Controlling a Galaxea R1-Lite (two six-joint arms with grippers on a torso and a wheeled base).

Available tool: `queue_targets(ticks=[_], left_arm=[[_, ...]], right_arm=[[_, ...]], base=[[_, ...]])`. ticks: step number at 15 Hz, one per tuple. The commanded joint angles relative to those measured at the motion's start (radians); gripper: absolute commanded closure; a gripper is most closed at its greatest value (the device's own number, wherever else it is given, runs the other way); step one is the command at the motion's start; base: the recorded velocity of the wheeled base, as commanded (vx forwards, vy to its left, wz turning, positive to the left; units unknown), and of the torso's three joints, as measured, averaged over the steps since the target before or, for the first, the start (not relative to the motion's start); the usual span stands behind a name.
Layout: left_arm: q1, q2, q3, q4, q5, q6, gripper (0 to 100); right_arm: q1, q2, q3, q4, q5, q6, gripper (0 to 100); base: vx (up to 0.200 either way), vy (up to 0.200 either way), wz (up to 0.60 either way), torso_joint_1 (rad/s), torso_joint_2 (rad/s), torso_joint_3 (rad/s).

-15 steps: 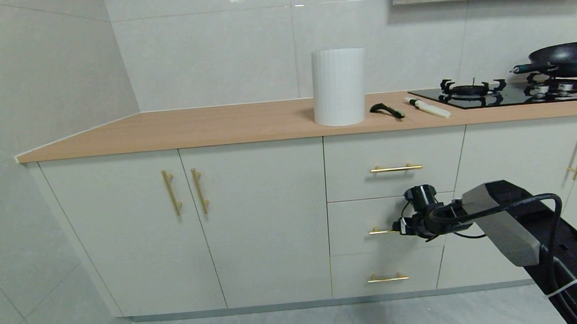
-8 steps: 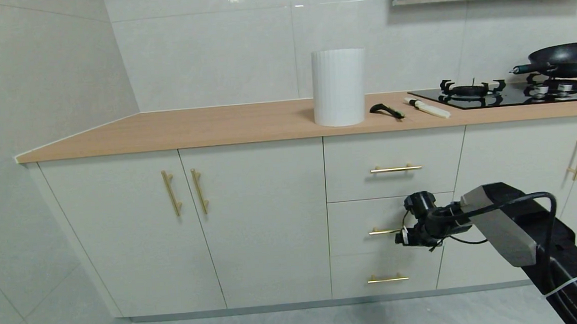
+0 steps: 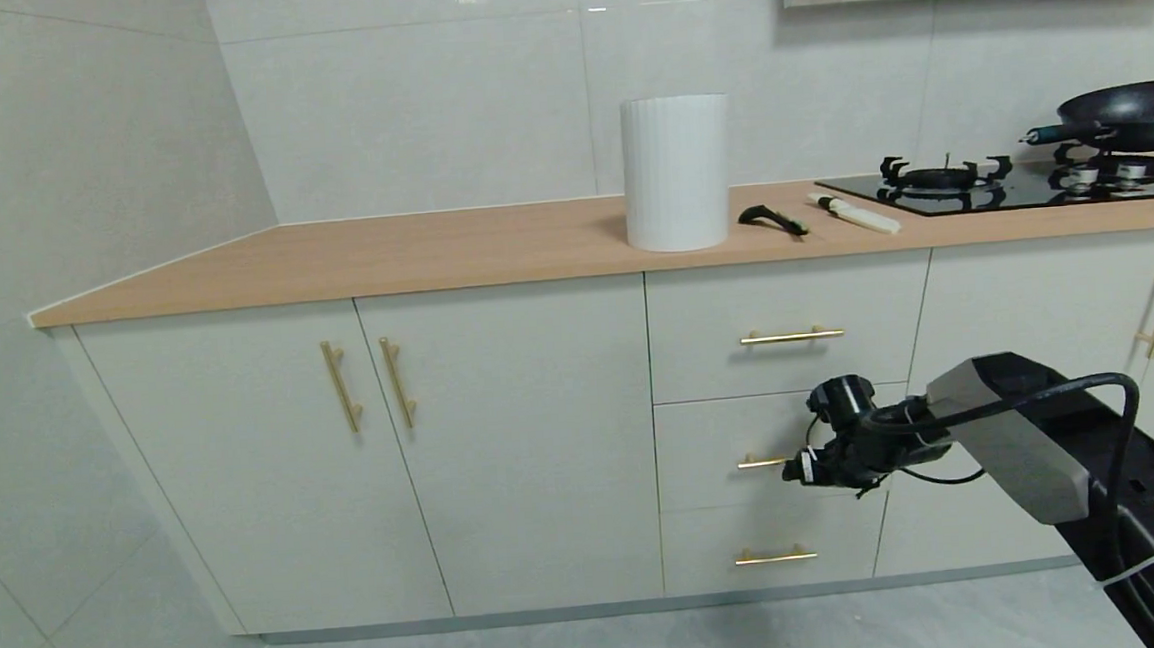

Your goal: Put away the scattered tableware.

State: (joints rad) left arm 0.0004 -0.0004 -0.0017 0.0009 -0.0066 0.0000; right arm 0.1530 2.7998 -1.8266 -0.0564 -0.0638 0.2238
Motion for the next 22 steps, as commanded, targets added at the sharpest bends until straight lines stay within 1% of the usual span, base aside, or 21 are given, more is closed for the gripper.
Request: queue_targets(ticks=[1, 3, 6, 8, 11, 15, 19, 22], left_arm=[[0.0, 0.0, 0.0, 0.001, 0.0, 0.0, 0], [0.0, 0.0, 0.0, 0.001, 0.0, 0.0, 0], [0.0, 0.0, 0.0, 0.001, 0.0, 0.0, 0], [0.0, 0.0, 0.0, 0.001, 0.0, 0.0, 0], [0.0, 0.0, 0.0, 0.001, 0.0, 0.0, 0], [0.0, 0.0, 0.0, 0.001, 0.0, 0.0, 0], [0.0, 0.0, 0.0, 0.001, 0.0, 0.0, 0], [0.0, 0.0, 0.0, 0.001, 0.0, 0.0, 0]], right_arm=[[0.0, -0.031, 0.032, -0.048, 0.007, 0.0, 0], [0.0, -0.014, 0.038, -0.129, -0.001, -0.001, 0], [-0.007, 0.007, 0.027, -0.183, -0.013, -0.001, 0], [-0.007, 0.05, -0.025, -0.194, -0.074, -0.006, 0], [-0.006, 0.095, -0.097, -0.146, -0.091, -0.009, 0], [-0.006, 0.124, -0.154, -0.072, -0.105, -0.009, 0], [-0.004, 0.124, -0.165, 0.016, -0.106, -0.011, 0], [-0.004, 0.127, -0.173, 0.053, -0.106, -0.012, 0]], base=[[0.0, 0.0, 0.0, 0.0, 0.0, 0.0], [0.0, 0.0, 0.0, 0.0, 0.0, 0.0], [0.0, 0.0, 0.0, 0.0, 0.0, 0.0], [0.0, 0.0, 0.0, 0.0, 0.0, 0.0], [0.0, 0.0, 0.0, 0.0, 0.0, 0.0], [0.0, 0.0, 0.0, 0.0, 0.0, 0.0], [0.0, 0.0, 0.0, 0.0, 0.0, 0.0], [0.0, 0.0, 0.0, 0.0, 0.0, 0.0]])
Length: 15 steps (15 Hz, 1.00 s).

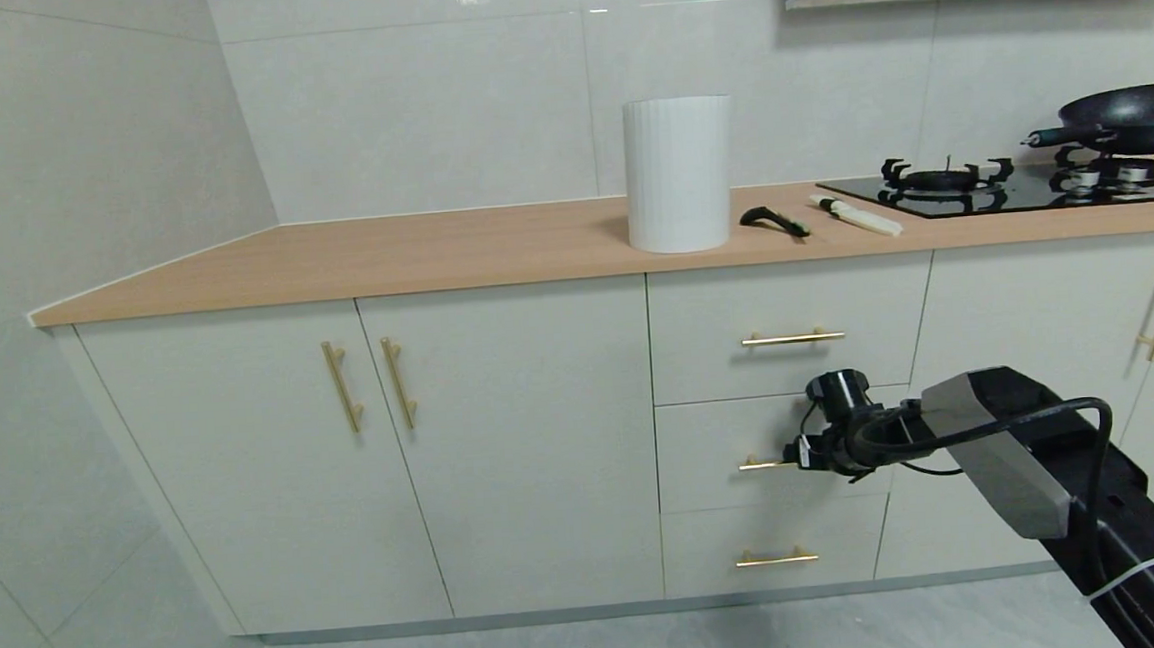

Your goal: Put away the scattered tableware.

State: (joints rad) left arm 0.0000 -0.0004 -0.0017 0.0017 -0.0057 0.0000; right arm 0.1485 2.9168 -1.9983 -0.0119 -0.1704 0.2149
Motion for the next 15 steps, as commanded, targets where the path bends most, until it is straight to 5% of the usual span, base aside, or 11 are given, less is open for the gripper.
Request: queue_targets(ticks=[1, 15], left_arm=[[0.0, 0.0, 0.0, 0.0, 0.0, 0.0, 0], [0.0, 0.0, 0.0, 0.0, 0.0, -0.002, 0]], right_arm=[[0.002, 0.012, -0.002, 0.029, 0.0, -0.002, 0], [0.002, 0.035, -0.002, 0.038, -0.008, -0.006, 0]], base=[[0.0, 0.0, 0.0, 0.0, 0.0, 0.0], [0.0, 0.0, 0.0, 0.0, 0.0, 0.0]])
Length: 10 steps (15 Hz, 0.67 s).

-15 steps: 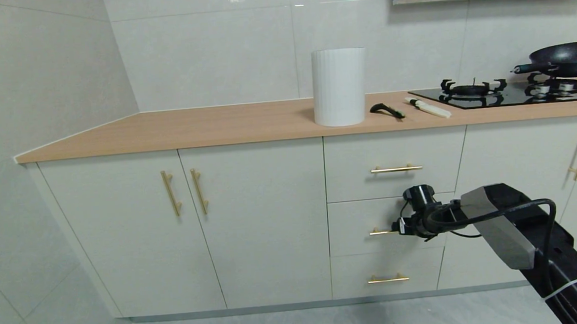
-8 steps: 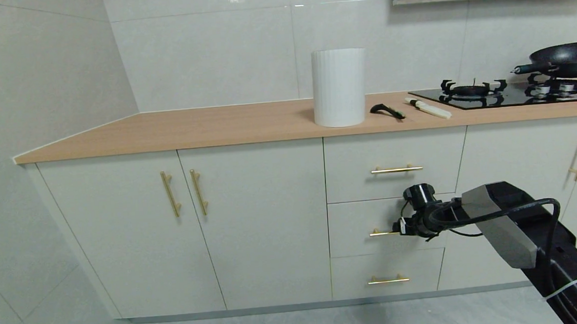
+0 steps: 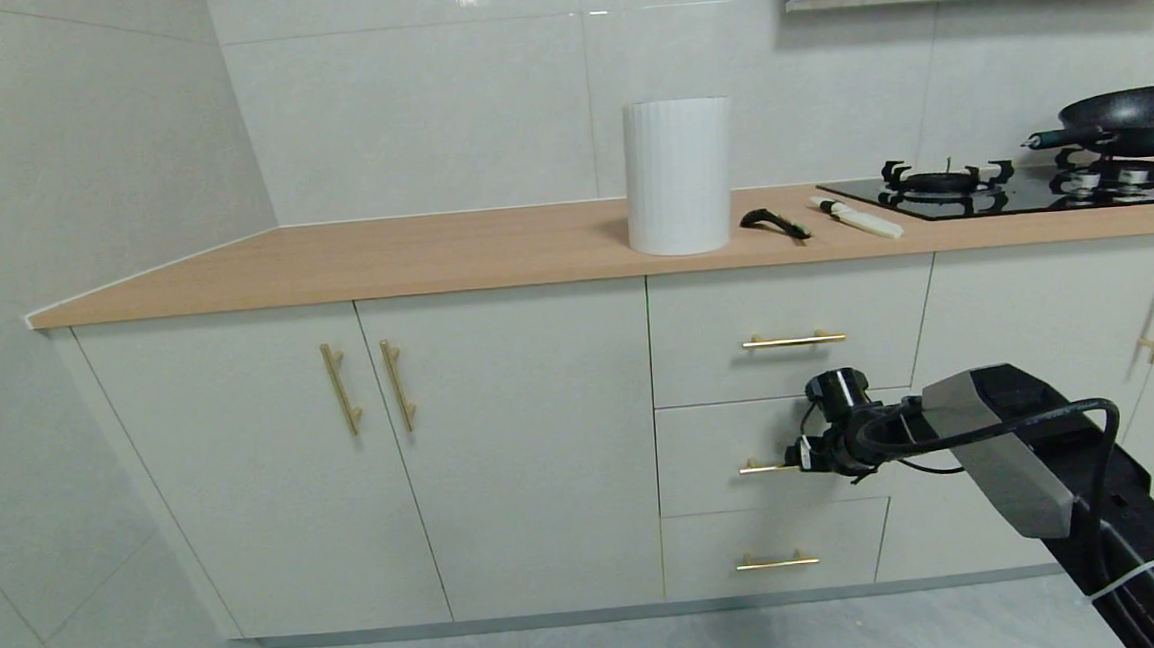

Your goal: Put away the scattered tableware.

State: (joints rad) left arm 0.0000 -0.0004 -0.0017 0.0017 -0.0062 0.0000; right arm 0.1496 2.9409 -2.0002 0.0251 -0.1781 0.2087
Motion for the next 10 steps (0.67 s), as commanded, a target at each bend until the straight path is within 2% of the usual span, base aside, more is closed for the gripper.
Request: queue_targets(ticks=[1, 10], left_arm=[[0.0, 0.0, 0.0, 0.0, 0.0, -0.002, 0], [0.0, 0.0, 0.0, 0.0, 0.0, -0.002, 0]], right_arm=[[-0.001, 0.011, 0.0, 0.001, 0.0, 0.0, 0], [-0.001, 0.011, 0.0, 0.019, 0.0, -0.012, 0]], base=[[0.0, 0.0, 0.0, 0.0, 0.0, 0.0], [0.0, 0.0, 0.0, 0.0, 0.0, 0.0]])
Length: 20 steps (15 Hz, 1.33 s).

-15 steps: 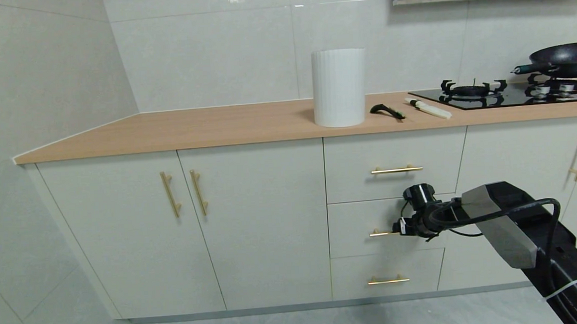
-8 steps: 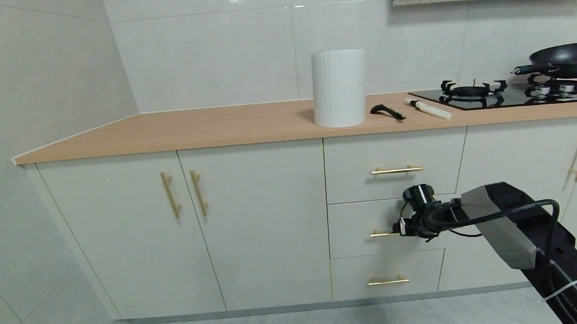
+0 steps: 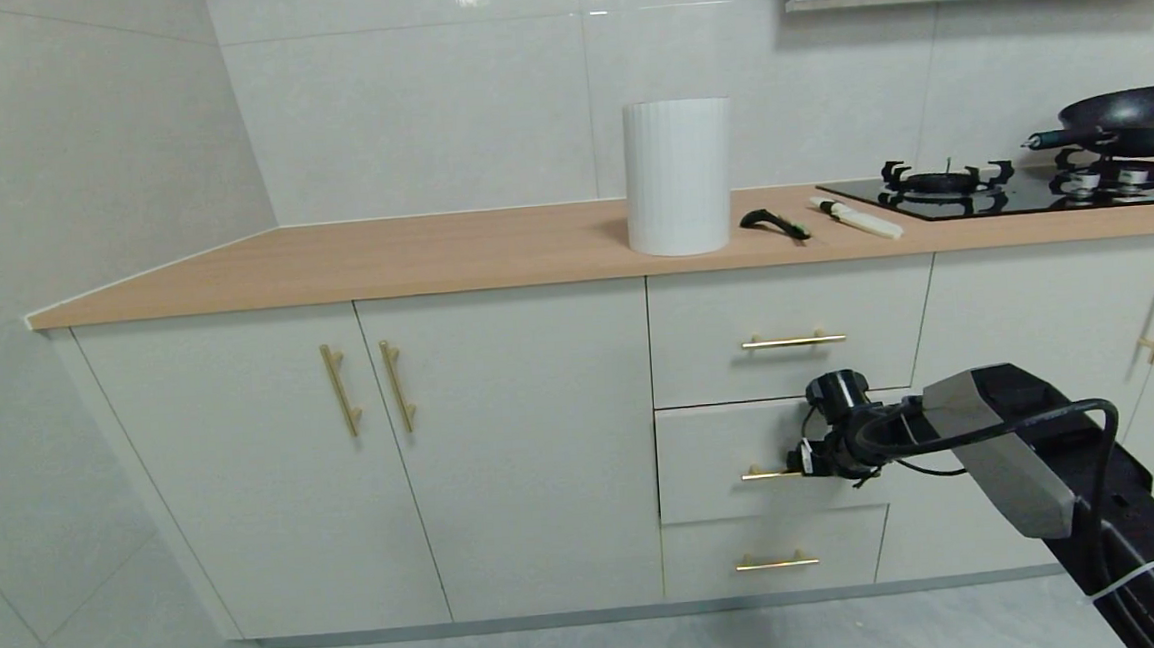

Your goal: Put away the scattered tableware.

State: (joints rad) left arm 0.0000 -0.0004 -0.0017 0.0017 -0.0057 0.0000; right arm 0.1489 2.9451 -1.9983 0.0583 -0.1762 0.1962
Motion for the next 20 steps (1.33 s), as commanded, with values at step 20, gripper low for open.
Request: queue_targets(ticks=[20], left_arm=[[0.0, 0.0, 0.0, 0.0, 0.001, -0.002, 0]], right_arm=[[0.081, -0.802, 0.67, -0.02, 0.176, 0.014, 0]], base=[[0.0, 0.0, 0.0, 0.0, 0.0, 0.0]])
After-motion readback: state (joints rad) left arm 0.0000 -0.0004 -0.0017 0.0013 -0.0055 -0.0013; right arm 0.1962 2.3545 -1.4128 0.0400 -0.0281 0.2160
